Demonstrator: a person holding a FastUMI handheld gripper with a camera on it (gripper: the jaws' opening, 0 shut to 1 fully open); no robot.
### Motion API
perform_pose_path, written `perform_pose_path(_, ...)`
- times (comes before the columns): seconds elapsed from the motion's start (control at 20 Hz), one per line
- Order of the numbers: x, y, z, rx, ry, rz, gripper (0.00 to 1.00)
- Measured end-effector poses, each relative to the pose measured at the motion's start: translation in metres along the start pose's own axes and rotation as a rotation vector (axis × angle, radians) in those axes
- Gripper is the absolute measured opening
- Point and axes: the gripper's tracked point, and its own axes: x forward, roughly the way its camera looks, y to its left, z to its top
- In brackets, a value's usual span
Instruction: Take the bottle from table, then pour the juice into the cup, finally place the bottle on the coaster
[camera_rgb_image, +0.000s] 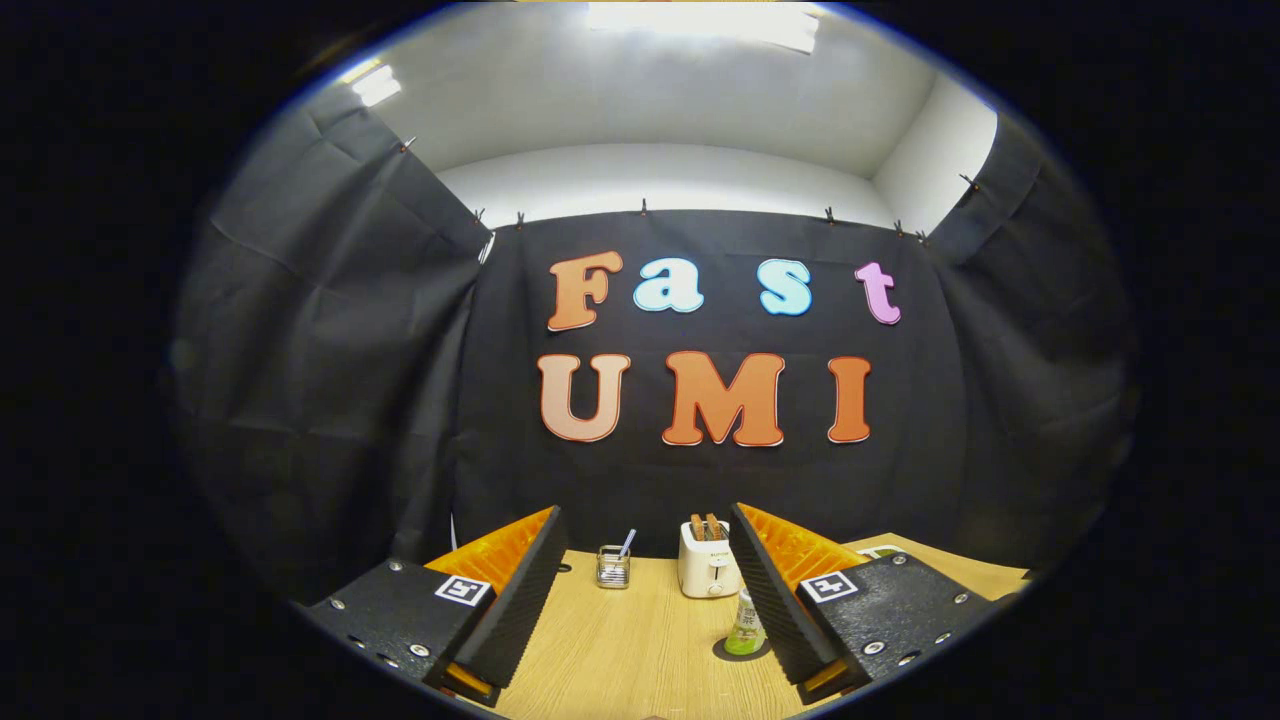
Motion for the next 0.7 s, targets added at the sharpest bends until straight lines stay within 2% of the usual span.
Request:
perform_pose_path(0.35,0.0031,0.0003,-0.0016,-0.01,-0.007,-0.002,0.97)
perform_pose_path(0.7,0.0094,-0.0025,0.0035,0.031,-0.023,0.003,0.97)
